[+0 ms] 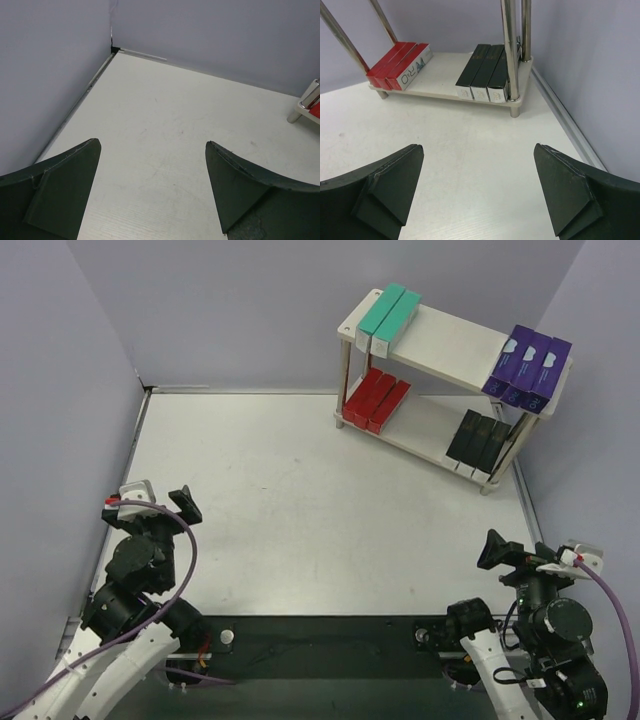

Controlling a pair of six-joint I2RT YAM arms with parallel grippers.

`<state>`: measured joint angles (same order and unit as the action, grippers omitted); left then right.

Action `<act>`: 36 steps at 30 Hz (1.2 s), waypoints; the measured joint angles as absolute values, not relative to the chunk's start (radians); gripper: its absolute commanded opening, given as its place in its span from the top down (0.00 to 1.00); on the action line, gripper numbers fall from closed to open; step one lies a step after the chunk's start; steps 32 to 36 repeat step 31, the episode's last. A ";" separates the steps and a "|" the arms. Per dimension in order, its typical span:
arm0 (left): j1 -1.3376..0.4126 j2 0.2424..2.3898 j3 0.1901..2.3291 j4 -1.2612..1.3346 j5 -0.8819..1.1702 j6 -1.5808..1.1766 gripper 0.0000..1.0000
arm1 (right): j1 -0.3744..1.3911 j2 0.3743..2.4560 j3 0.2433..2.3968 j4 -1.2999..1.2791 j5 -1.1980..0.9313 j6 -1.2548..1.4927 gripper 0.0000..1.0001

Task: Place and organize the toothpastes onto the shelf
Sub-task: Reset both arms

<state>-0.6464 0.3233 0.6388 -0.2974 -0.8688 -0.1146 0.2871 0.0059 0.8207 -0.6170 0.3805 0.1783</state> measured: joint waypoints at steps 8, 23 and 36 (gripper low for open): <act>-0.646 0.231 0.670 -0.462 -0.900 -0.238 0.03 | 0.322 0.006 0.825 -0.700 0.384 0.175 0.00; -0.646 0.212 0.704 -0.559 -0.913 -0.379 0.03 | 0.375 0.006 0.863 -0.723 0.384 0.144 0.00; -0.646 0.210 0.709 -0.559 -0.920 -0.402 0.03 | 0.395 0.006 0.874 -0.723 0.389 0.125 0.00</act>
